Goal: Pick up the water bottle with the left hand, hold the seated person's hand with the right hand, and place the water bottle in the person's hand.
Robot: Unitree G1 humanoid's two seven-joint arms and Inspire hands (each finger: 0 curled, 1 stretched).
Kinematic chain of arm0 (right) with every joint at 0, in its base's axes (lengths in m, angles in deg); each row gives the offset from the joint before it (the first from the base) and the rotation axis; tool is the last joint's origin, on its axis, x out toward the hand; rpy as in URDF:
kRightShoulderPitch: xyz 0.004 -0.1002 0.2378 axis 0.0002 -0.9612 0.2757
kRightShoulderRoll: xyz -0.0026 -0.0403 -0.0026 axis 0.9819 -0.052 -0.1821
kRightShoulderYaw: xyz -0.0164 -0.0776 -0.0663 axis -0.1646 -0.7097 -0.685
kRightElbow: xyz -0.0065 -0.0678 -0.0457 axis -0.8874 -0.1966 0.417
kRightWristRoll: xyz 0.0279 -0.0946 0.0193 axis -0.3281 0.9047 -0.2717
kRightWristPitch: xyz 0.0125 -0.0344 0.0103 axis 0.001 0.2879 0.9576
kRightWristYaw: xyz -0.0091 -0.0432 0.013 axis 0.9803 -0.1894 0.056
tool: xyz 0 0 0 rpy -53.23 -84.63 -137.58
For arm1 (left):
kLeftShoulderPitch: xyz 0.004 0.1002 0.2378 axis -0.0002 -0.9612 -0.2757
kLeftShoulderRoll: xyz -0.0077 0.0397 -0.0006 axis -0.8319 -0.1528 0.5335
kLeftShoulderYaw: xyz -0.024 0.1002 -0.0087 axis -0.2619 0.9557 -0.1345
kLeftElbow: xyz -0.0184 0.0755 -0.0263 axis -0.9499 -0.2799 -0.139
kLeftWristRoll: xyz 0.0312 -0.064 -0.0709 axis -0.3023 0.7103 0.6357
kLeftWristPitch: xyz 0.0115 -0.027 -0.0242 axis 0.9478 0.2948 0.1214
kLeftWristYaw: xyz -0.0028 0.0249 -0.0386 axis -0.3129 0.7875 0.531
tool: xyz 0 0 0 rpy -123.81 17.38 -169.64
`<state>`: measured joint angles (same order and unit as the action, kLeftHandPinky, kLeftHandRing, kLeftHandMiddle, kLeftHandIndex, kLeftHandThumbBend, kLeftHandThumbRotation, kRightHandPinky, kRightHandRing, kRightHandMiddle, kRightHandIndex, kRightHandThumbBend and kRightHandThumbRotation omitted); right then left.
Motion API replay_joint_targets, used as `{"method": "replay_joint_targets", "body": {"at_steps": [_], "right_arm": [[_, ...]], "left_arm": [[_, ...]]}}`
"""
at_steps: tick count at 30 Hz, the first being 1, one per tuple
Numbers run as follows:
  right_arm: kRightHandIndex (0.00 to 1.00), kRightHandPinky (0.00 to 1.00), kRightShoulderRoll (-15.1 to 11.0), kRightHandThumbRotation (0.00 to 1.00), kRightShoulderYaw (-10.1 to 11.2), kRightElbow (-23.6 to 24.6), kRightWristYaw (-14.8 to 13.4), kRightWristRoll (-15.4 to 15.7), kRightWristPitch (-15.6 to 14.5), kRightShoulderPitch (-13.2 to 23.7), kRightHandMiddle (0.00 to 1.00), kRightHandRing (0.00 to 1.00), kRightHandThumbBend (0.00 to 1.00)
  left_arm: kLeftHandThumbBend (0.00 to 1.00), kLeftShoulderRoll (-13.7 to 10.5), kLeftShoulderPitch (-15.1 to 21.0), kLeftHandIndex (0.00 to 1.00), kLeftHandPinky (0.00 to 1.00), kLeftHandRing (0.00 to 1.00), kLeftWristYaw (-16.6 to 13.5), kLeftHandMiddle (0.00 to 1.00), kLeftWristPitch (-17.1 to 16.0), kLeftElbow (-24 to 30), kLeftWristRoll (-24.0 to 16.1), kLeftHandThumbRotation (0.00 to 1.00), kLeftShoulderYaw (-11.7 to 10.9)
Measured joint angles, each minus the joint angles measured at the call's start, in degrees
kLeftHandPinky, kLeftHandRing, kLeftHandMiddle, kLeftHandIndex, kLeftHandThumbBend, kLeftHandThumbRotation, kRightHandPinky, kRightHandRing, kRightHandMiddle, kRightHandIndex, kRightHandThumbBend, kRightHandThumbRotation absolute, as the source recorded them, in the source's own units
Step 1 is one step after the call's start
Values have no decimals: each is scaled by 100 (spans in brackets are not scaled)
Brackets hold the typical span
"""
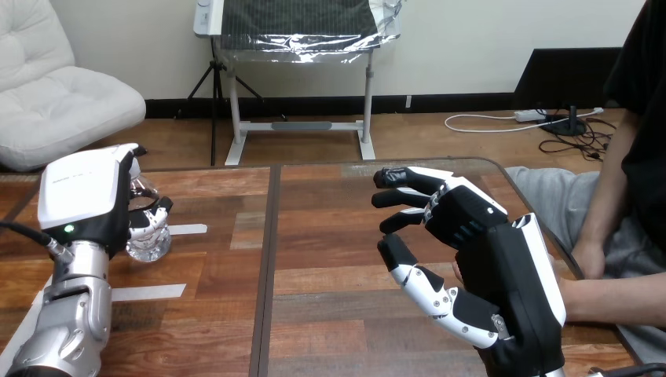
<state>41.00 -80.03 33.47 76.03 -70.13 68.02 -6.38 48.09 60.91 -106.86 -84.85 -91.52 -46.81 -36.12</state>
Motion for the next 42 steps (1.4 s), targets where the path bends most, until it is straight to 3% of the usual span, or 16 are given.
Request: {"method": "replay_joint_targets", "body": {"at_steps": [23, 42], "right_arm": [[67, 54, -16, 0, 30, 0, 7, 14, 0, 0, 73, 66, 45], [67, 54, -19, 0, 50, 0, 25, 0, 0, 0, 72, 66, 44]], "left_arm": [[53, 0, 90, 77, 64, 74, 60, 79, -1, -125, 206, 17, 26], [59, -6, 213, 67, 54, 61, -163, 65, -111, -237, 369, 1, 11]]}}
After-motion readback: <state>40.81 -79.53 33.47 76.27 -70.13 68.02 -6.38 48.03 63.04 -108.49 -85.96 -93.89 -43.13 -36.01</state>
